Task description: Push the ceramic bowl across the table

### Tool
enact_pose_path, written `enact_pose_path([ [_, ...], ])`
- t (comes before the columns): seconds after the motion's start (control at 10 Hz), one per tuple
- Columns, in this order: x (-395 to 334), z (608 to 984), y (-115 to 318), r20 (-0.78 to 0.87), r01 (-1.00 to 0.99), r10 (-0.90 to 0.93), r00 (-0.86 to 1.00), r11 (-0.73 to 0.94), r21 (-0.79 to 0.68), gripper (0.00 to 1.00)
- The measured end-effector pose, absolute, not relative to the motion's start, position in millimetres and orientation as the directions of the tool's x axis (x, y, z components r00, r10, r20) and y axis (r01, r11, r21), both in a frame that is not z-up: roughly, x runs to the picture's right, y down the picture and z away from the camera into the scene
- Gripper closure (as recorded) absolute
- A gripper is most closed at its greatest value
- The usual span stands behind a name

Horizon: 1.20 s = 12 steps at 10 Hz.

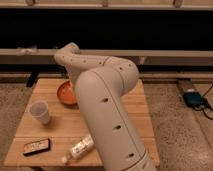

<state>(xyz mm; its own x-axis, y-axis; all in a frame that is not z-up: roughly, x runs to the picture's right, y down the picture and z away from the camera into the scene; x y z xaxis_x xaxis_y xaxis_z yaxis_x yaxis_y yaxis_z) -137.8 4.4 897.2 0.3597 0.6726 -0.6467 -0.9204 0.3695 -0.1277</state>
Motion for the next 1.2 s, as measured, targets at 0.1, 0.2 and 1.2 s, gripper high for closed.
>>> enact_pose_path([
  [0.1, -136.3, 905.4, 11.8, -0.657, -0.921, 0.665, 0.355, 0.37, -0.122, 0.2],
  [0.2, -134.5, 908.9, 15.2, -0.662, -0.921, 0.661, 0.352, 0.37, -0.12, 0.2],
  [1.2, -98.6, 908.9, 68.7, -0.753, -0.899, 0.568, 0.332, 0.432, -0.07, 0.2],
])
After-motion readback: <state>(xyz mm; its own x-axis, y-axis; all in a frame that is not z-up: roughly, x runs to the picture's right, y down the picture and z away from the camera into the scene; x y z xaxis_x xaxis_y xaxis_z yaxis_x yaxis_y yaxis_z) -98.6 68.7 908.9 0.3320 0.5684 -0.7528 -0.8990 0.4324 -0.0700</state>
